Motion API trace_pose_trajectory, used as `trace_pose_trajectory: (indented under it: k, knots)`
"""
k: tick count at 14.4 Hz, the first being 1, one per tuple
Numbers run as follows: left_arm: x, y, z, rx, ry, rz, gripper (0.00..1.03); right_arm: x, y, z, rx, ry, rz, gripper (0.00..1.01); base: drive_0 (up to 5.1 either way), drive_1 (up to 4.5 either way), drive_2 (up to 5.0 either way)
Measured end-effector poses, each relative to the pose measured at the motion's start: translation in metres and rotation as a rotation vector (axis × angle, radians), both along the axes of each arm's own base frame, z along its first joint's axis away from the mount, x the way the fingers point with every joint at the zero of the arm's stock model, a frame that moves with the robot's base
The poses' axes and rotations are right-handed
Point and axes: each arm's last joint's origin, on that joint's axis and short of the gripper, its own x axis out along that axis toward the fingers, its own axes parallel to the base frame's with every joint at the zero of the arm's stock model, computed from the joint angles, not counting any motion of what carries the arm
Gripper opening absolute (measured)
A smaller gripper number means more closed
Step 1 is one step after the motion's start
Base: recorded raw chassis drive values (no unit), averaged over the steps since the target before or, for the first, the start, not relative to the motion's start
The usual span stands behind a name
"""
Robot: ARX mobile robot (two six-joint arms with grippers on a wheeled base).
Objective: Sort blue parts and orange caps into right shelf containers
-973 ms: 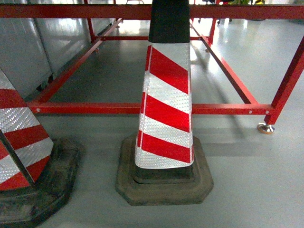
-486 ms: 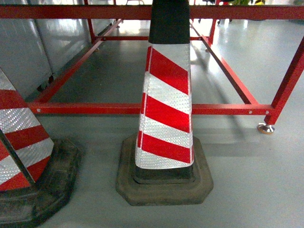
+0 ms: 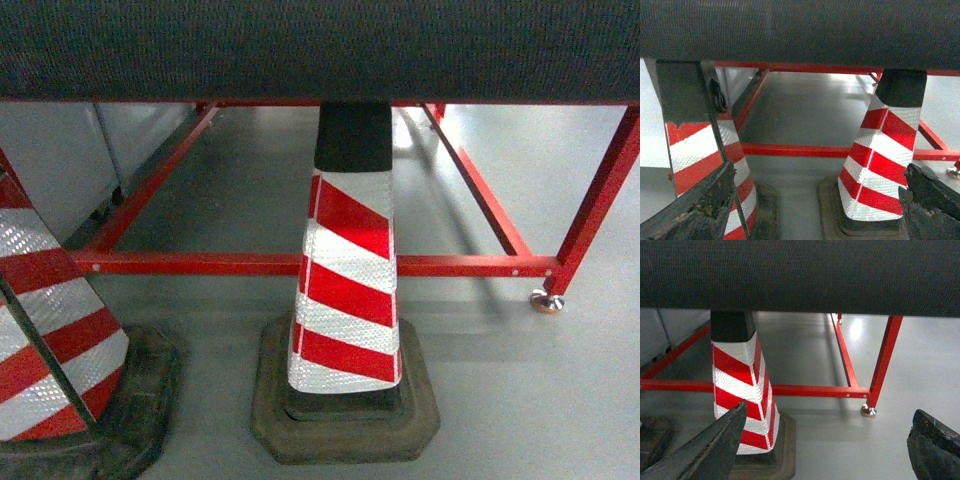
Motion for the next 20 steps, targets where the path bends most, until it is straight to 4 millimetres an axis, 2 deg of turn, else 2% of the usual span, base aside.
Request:
trace_pose_trajectory:
  k: [20]
  knots:
    - [0.0000,0.0000,-0.0002,0.008,0.002,0.001,0.98,0.0000,0.0000,-0.0003,0.006,0.003,-0.001,0.98,0.0,0.00,0.0]
